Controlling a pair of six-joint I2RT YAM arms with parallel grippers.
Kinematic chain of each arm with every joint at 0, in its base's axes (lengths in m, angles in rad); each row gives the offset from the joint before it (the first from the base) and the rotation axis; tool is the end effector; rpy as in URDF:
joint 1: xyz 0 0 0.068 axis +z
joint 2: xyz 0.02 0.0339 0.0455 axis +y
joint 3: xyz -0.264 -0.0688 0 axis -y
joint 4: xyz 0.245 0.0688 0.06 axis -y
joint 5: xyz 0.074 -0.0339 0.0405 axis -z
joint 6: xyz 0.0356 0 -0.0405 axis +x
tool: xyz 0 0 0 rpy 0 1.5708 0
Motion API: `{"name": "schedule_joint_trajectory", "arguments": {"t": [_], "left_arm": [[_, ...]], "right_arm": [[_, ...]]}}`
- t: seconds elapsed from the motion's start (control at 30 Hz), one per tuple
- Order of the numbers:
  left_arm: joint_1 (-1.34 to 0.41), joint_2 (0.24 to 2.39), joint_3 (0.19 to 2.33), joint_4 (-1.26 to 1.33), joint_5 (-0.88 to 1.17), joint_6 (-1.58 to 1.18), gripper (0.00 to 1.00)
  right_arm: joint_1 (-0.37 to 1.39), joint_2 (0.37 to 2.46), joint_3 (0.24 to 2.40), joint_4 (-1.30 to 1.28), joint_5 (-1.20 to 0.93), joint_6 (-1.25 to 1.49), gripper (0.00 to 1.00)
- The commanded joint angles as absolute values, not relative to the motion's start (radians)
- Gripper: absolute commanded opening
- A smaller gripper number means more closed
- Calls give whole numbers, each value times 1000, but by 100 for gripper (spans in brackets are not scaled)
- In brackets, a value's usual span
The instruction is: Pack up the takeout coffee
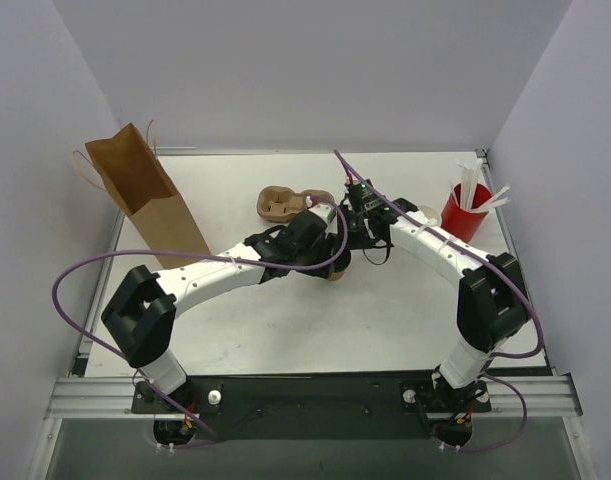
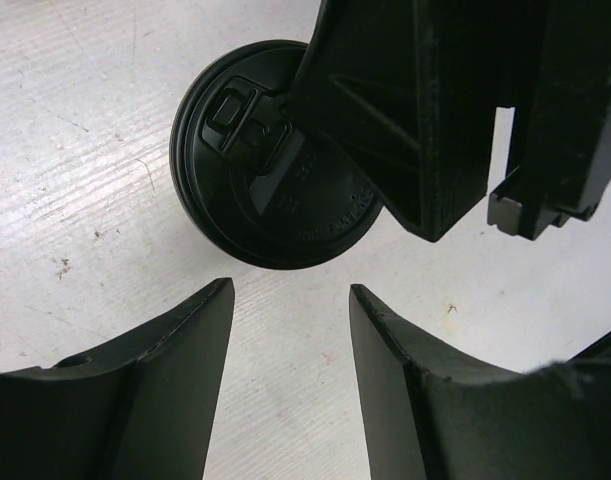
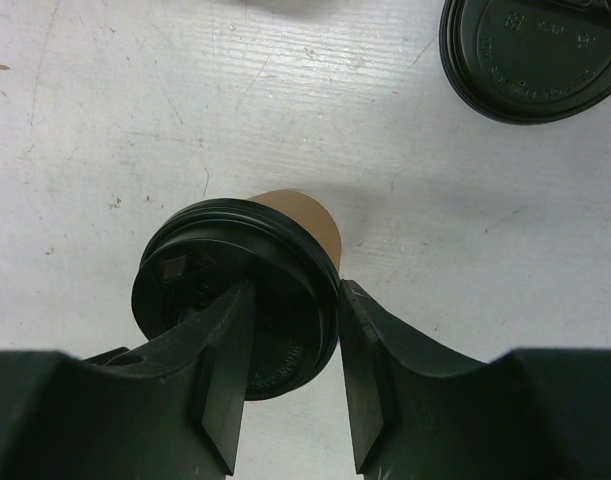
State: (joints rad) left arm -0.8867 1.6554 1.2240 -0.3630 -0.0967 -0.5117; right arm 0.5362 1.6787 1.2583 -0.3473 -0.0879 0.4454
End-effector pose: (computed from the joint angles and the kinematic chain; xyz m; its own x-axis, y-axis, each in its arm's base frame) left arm 0.2344 -0.2820 0.2505 -0.7499 0.1484 -0.6447 0.4145 0.8649 -0.2831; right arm 0.3211 0.1944 0.2547 -0.7814 0.0348 -0.6230 -0.2510 0.8965 0.3650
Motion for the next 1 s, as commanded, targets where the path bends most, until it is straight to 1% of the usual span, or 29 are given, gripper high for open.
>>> {"name": "schedule_joint_trajectory", "arguments": {"t": [0.0,0.27,0.97], "left_arm": [[-887,1666,1256,-331,-130,-514,59],[-887,1669,1232,-296,-141,-512,56],[-887,1703,1163,-273,-233,-526,54]], "right_arm": [[537,1686,1279,-364,-89,451,34],[546,1667,1261,-377,-80,477,33],[598,1624,1259,-423,-52,526,30]]}}
